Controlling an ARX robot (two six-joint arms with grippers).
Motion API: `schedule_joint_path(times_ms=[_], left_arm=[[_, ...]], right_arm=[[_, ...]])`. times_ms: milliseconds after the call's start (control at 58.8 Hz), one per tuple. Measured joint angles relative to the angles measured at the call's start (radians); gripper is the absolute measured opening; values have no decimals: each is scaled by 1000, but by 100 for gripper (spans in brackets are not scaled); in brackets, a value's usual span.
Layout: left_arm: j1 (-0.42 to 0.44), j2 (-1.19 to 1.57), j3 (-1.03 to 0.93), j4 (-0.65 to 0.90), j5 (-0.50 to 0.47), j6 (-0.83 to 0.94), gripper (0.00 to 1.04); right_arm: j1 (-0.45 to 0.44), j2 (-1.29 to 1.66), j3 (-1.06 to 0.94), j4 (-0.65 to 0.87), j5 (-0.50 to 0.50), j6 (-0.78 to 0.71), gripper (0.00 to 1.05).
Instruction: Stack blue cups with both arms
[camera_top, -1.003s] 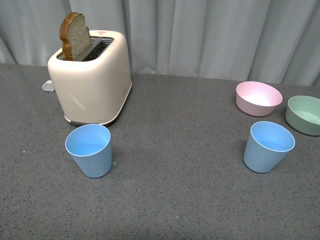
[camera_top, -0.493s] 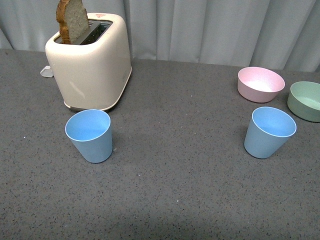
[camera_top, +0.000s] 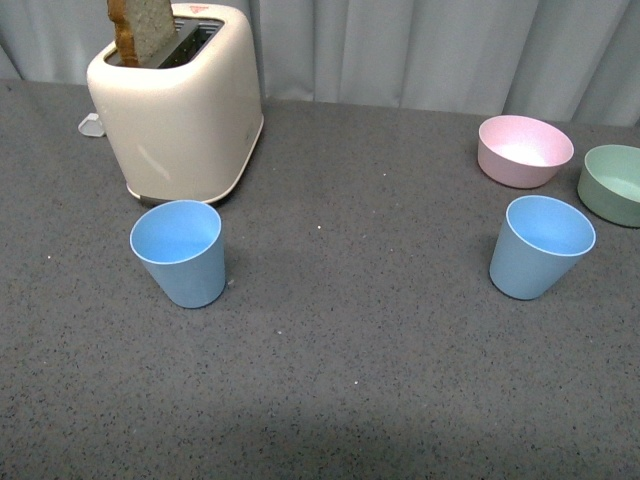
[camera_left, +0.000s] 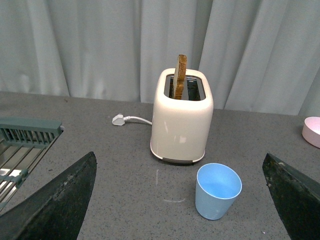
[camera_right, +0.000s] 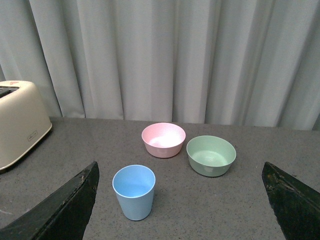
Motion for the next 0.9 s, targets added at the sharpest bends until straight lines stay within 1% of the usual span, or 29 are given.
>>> schedule_joint_path(times_ms=[51,68,102,119,136,153,187,238,272,357,476,561,663,748,901], left_arm=[[0,0,0,0,-2,0,98],[-3,5,2,-5,-18,-6,98],[-30,31,21,-62,-113,-39,98],[-61,88,51,-133,-200,-78,98],[-75,149,72,-168,-294,-116,98],[-80,220,87,-174,-360,-163,98],[-79,290,101,-159,-386,-195,98],[-64,436,135,-84,-370,-240,98],[-54,554,172,-13,-327,-265,98],[-41,805,262,106,-232,-299,98],[-42,1116,388,180,-134,-323,98],[-54,1286,473,183,-93,-323,98],[-70,1459,584,148,-56,-324,98],[-84,1584,679,92,-15,-330,98],[-101,1738,815,3,23,-357,98]], right_arm=[[0,0,0,0,0,0,95],[0,0,0,0,0,0,95],[0,0,0,0,0,0,95],[0,0,0,0,0,0,95],[0,0,0,0,0,0,95],[0,0,0,0,1,0,95],[0,0,0,0,0,0,95],[0,0,0,0,0,0,95],[0,0,0,0,-2,0,95],[0,0,0,0,0,0,95],[0,0,0,0,0,0,95],[0,0,0,0,0,0,95],[0,0,0,0,0,0,95],[0,0,0,0,0,0,95],[0,0,0,0,0,0,95]])
